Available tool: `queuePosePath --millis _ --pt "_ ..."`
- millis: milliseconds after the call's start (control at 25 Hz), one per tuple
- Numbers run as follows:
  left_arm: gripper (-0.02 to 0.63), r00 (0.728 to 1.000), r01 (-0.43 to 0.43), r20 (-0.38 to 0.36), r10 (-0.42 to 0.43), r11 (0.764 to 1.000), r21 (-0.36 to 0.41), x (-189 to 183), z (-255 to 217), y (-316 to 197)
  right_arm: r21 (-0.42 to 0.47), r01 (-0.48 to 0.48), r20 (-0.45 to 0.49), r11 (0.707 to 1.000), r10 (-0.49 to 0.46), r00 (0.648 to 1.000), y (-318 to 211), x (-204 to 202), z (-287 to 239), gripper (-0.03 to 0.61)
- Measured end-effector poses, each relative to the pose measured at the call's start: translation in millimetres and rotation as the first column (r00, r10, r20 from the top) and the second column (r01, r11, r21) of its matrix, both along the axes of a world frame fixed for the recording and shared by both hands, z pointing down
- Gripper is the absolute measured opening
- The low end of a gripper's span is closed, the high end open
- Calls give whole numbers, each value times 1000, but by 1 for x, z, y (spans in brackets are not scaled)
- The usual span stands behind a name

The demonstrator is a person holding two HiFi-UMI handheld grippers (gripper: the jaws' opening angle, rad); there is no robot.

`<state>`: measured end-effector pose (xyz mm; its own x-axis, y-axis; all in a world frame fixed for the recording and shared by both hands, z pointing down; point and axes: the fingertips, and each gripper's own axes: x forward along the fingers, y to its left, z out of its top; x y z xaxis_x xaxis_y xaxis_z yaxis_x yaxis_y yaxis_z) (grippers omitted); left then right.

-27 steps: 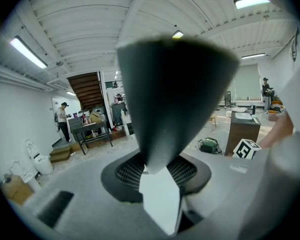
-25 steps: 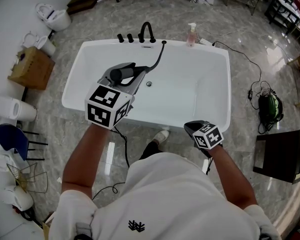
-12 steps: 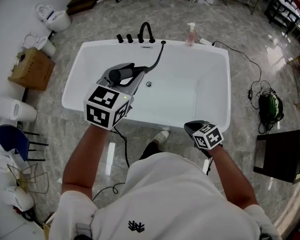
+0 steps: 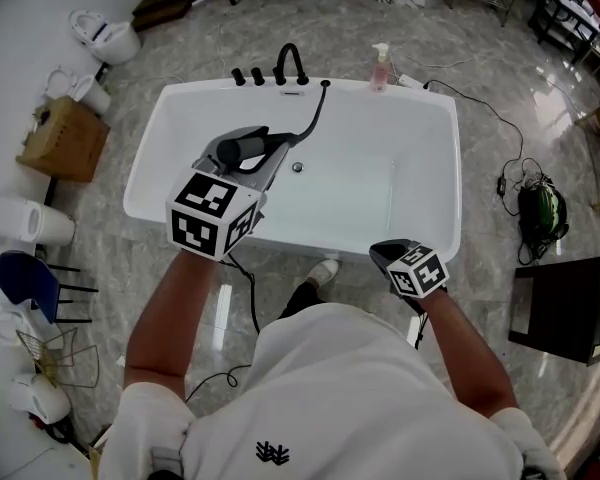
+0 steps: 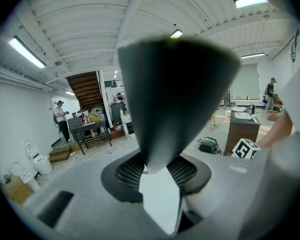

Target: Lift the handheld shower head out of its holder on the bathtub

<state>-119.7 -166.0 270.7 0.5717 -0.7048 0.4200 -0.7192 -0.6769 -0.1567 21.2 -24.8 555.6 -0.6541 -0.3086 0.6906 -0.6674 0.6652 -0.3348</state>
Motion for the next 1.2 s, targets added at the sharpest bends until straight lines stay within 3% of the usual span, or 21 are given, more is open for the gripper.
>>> queuePosePath --millis 1200 --pt "140 1000 -17 -14 17 1000 4 -6 -7 -6 -7 -14 3 1000 14 1000 1 -3 3 12"
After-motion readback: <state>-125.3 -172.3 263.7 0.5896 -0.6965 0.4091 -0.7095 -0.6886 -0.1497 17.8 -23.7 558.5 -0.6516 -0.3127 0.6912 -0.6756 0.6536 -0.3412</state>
